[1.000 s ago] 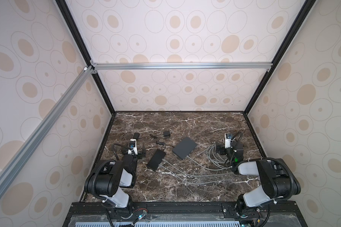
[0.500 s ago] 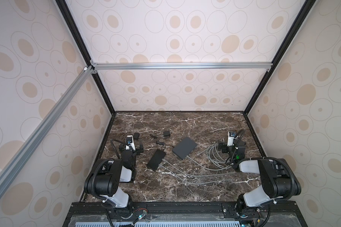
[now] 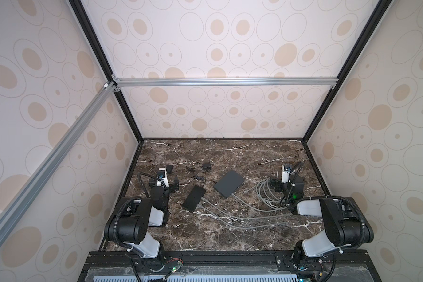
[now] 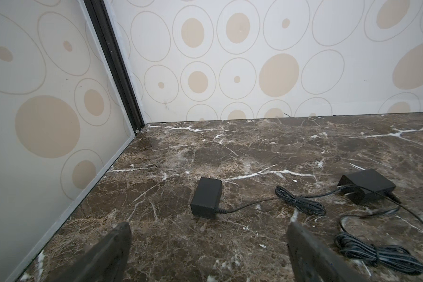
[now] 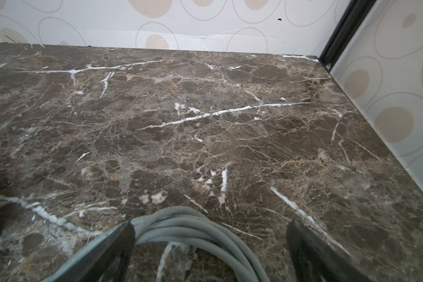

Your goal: Insert the plug into the switch port

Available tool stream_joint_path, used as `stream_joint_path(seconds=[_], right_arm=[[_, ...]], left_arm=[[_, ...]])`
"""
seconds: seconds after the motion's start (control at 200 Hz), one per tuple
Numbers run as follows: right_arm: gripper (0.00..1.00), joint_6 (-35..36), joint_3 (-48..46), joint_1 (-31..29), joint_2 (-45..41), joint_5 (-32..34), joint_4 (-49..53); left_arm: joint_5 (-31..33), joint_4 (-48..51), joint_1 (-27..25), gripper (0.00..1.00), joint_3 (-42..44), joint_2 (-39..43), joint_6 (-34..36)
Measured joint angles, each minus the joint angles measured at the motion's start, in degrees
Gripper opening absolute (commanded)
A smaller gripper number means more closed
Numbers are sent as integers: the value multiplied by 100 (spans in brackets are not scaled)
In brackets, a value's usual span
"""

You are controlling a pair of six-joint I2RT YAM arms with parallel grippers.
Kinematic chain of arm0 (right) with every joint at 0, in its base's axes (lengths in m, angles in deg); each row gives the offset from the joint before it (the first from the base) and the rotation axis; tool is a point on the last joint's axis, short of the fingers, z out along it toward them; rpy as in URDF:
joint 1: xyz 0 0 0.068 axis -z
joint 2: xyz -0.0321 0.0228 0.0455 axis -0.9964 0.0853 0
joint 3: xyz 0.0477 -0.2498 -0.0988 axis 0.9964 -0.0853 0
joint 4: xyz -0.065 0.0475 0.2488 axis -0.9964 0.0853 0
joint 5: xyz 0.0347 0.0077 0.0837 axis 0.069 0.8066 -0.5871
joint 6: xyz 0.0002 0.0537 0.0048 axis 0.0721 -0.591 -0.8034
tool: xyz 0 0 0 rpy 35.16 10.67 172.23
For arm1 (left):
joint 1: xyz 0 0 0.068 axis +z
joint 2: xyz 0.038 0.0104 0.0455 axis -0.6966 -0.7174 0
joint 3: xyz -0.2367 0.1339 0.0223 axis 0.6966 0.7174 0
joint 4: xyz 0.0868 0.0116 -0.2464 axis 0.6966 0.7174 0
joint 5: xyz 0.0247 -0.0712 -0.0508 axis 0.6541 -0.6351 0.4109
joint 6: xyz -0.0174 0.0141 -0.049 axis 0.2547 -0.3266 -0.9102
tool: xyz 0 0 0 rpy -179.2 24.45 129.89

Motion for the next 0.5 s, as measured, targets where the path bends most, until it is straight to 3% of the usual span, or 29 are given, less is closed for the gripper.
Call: stream_joint_path(seconds=[0.5], right_arm=[[100,59,35,17,2,-278,79]], left_arm=[[0,105,15,98,0,0,-2]])
